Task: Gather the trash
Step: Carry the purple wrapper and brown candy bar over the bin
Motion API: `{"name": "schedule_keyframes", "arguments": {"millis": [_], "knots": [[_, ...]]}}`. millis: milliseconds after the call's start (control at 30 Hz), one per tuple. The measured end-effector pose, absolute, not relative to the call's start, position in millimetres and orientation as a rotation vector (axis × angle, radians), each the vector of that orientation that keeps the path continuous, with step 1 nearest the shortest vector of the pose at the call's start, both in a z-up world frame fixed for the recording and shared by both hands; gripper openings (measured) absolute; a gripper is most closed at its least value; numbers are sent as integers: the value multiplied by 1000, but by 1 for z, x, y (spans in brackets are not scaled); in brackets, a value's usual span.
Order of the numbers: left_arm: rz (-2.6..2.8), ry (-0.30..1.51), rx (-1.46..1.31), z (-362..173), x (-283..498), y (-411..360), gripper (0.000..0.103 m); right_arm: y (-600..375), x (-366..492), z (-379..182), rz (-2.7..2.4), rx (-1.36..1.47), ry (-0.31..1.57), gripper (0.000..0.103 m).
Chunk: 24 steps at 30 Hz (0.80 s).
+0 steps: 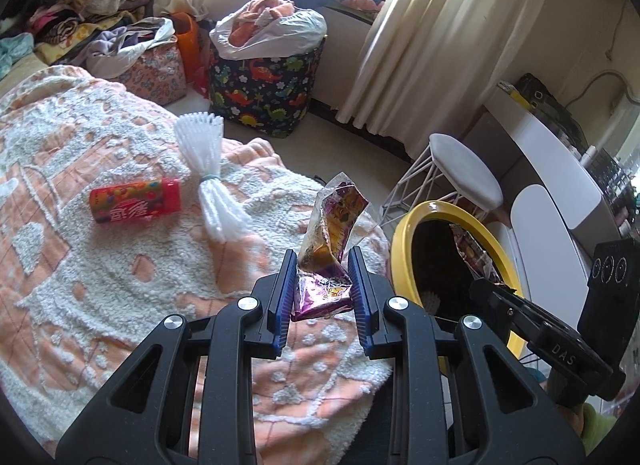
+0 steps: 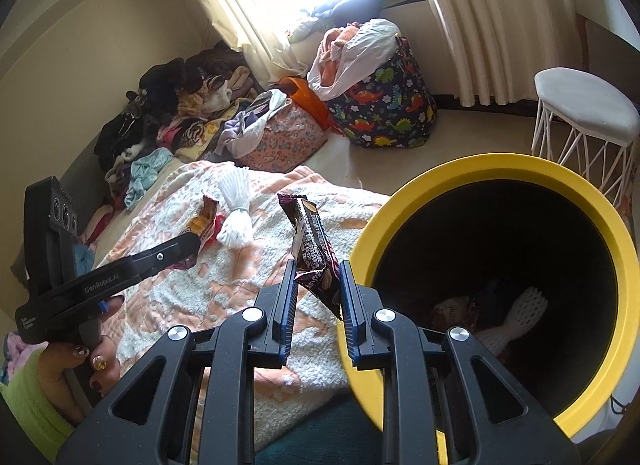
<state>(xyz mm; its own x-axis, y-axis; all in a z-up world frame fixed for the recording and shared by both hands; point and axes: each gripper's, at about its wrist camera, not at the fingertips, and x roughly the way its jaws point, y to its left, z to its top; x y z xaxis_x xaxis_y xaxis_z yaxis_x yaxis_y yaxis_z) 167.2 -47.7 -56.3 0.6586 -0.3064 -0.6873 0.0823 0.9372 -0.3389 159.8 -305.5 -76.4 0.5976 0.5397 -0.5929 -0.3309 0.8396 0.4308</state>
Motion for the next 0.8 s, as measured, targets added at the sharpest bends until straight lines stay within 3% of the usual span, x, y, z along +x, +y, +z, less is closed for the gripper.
{"name": "schedule_keyframes", "arguments": {"millis": [800], "knots": [[-343,843,-200,-55,176,-112,20,-356,160,-73,412,357,746,20]]}}
